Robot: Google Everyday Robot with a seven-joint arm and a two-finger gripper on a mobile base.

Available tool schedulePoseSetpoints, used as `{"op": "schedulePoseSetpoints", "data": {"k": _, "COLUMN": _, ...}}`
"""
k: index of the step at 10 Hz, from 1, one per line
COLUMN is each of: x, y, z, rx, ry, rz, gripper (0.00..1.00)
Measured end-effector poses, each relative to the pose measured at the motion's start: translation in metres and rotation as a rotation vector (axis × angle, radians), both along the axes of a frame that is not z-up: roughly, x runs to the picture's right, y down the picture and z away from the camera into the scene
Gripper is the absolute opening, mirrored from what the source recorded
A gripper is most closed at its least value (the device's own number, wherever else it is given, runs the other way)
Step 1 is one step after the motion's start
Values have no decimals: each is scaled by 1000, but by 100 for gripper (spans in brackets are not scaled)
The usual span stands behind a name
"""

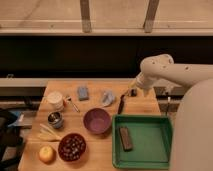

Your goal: Place fork in purple bowl

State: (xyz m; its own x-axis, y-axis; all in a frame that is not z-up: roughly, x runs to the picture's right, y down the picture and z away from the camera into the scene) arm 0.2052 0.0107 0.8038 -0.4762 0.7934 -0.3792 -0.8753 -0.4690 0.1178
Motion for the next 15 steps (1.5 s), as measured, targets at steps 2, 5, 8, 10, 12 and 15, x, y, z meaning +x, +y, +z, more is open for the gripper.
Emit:
{"op": "schedulePoseSetpoints", "data": {"k": 2, "x": 0, "y": 0, "z": 0, "rx": 0, "ry": 0, "rz": 0, "gripper": 62}}
{"op": "schedulePoseSetpoints", "data": {"k": 5, "x": 0, "y": 0, "z": 0, "rx": 0, "ry": 0, "rz": 0, "gripper": 62}}
{"op": "schedulePoseSetpoints", "data": {"k": 8, "x": 0, "y": 0, "z": 0, "rx": 0, "ry": 0, "rz": 0, "gripper": 62}}
{"op": "schedulePoseSetpoints", "data": {"k": 10, "x": -4, "y": -2, "z": -1, "rx": 5, "ry": -9, "rz": -13, "gripper": 62}}
{"op": "schedulePoseSetpoints", "data": {"k": 12, "x": -21, "y": -11, "z": 2, "rx": 13, "ry": -37, "rz": -51, "gripper": 62}}
{"op": "schedulePoseSetpoints", "data": {"k": 15, "x": -59, "y": -25, "z": 8, "rx": 10, "ry": -102, "rz": -156, "gripper": 62}}
